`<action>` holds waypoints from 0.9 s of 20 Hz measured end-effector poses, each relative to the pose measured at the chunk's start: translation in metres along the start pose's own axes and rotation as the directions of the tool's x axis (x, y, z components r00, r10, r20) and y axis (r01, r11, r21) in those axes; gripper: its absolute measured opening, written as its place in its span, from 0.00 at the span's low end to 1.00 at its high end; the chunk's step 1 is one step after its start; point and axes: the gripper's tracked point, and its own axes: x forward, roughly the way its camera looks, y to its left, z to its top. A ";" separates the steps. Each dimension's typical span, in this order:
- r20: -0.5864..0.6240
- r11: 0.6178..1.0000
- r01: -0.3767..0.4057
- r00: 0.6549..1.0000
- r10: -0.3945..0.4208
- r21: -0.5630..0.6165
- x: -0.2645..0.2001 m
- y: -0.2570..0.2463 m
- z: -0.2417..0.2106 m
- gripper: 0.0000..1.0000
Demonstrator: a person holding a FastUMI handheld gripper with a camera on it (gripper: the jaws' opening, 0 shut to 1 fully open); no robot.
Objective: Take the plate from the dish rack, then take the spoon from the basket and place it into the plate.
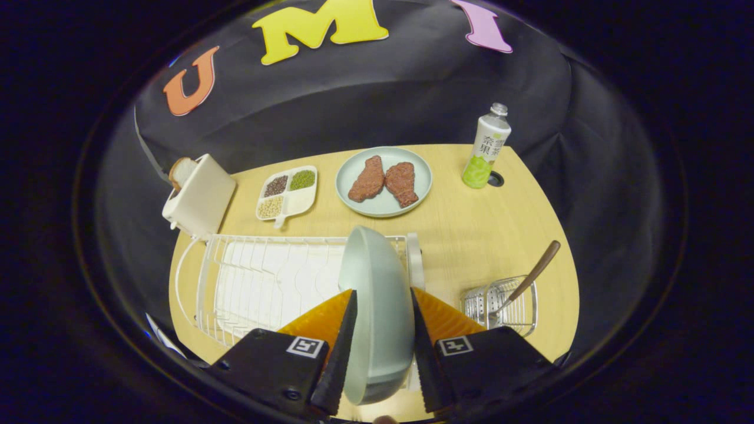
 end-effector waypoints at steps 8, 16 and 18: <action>0.080 0.996 0.083 0.993 -0.085 0.018 -0.021 -0.008 0.007 0.35; 0.169 0.983 0.173 0.972 -0.160 -0.065 -0.060 0.005 0.023 0.32; 0.197 0.986 0.146 0.972 -0.128 -0.077 -0.074 0.013 0.018 0.31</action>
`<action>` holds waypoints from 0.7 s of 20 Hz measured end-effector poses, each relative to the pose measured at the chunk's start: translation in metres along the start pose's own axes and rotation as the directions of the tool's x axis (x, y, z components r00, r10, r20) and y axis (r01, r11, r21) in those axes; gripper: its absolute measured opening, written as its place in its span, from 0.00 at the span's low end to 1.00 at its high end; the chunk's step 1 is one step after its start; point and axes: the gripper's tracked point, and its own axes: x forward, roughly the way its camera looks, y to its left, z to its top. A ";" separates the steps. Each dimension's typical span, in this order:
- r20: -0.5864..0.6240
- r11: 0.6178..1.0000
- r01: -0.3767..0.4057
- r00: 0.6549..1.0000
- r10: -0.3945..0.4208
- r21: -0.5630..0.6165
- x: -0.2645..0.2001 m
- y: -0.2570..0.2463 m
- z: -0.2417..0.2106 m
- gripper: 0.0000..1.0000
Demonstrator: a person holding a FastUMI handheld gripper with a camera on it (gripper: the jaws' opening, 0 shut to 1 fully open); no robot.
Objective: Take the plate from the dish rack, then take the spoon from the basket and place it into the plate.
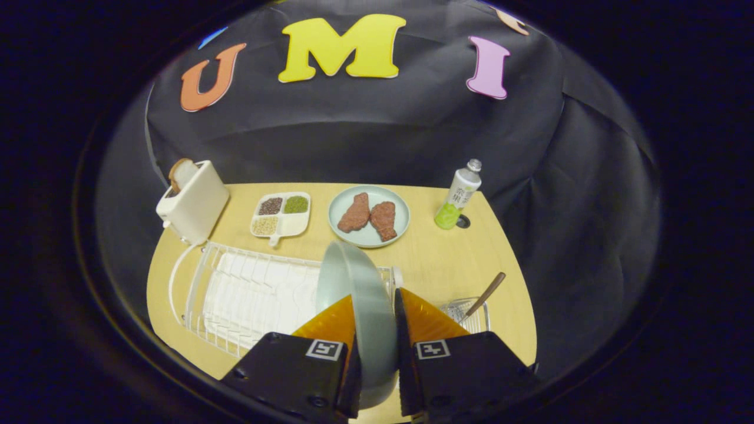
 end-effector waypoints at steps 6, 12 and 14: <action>0.057 0.974 -0.224 0.974 0.221 0.039 -0.056 0.014 -0.066 0.31; 0.036 0.913 -0.374 0.927 0.373 0.166 -0.056 0.005 -0.179 0.31; 0.013 0.884 -0.417 0.906 0.424 0.210 -0.045 0.008 -0.217 0.30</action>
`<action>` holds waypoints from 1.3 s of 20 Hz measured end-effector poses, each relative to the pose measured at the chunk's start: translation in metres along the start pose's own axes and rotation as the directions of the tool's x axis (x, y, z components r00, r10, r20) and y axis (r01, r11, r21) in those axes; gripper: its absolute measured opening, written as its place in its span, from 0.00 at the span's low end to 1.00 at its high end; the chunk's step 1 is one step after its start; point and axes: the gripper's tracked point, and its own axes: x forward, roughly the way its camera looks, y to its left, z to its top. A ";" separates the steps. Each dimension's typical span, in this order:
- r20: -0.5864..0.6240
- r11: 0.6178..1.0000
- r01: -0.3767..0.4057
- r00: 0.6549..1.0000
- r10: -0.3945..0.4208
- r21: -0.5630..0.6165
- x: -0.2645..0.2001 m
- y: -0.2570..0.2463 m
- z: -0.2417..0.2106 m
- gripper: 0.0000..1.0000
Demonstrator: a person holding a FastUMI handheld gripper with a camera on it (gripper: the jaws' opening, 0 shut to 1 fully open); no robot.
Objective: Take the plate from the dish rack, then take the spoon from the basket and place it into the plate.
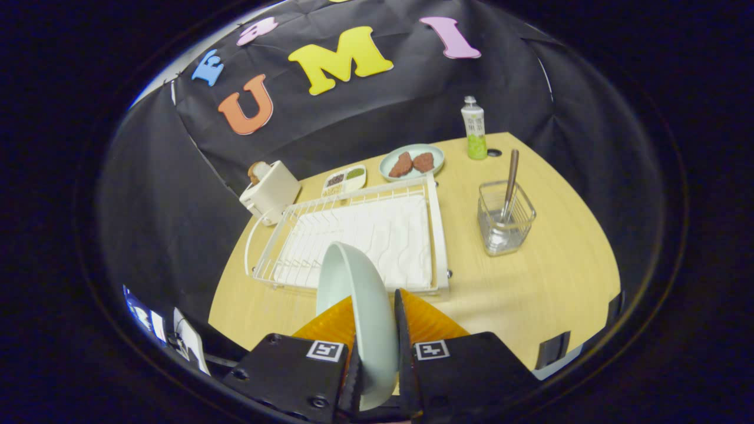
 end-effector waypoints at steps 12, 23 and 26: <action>-0.053 0.965 -0.158 0.984 0.173 0.207 0.052 -0.029 -0.076 0.31; 0.034 0.979 -0.115 0.993 0.111 0.169 0.061 -0.057 -0.054 0.49; 0.104 0.992 -0.090 0.991 0.080 0.093 0.048 -0.060 -0.047 0.53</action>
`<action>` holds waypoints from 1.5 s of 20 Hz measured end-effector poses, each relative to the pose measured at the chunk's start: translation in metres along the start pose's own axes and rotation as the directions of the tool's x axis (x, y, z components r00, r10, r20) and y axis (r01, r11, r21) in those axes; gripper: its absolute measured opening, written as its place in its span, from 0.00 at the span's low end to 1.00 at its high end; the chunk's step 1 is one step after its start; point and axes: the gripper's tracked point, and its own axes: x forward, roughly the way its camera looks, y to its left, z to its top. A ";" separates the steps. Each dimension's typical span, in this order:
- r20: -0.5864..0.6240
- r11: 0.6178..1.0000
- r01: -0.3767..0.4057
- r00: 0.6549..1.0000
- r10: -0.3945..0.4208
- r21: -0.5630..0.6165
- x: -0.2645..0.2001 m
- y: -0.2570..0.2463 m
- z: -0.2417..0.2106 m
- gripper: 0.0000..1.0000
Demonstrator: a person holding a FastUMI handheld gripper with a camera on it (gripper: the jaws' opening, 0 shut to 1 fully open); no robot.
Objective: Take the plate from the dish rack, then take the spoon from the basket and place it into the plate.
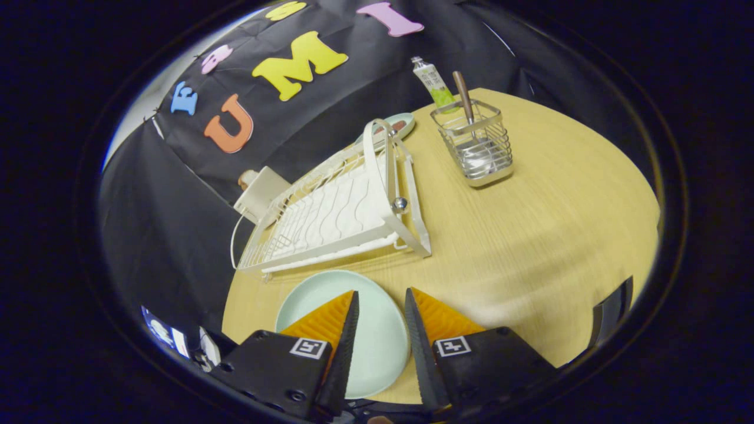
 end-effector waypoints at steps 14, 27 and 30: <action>0.568 0.889 0.378 0.804 -0.177 -0.258 -0.088 -0.059 0.150 1.00; 0.513 0.874 0.389 0.835 -0.199 -0.292 0.036 -0.116 0.269 1.00; 0.490 0.895 0.365 0.847 -0.205 -0.256 0.061 -0.124 0.282 1.00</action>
